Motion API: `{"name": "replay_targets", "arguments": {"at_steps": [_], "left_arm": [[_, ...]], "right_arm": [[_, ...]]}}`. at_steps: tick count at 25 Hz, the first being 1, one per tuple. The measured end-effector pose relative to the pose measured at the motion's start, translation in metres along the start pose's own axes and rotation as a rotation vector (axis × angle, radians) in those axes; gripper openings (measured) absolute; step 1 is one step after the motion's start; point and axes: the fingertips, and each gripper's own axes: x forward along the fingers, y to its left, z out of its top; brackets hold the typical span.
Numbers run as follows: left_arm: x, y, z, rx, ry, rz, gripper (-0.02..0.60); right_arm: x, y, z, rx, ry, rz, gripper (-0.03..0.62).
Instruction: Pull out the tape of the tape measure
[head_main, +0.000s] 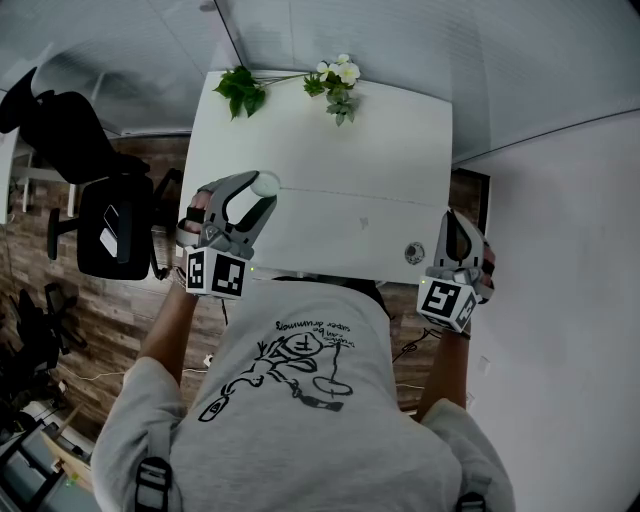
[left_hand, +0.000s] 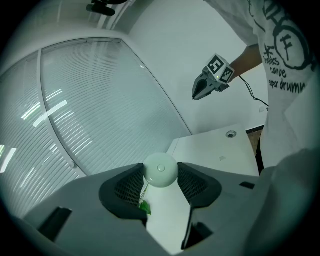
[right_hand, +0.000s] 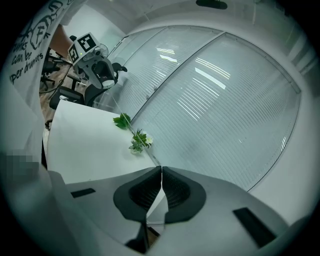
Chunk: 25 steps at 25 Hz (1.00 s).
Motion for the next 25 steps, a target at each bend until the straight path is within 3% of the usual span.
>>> {"name": "replay_targets", "arguments": {"at_steps": [25], "left_arm": [[-0.003,0.011,-0.017,0.003,0.029,0.017,0.233]], "right_arm": [[0.003,-0.008,-0.01,0.009,0.031,-0.018,0.015]]}}
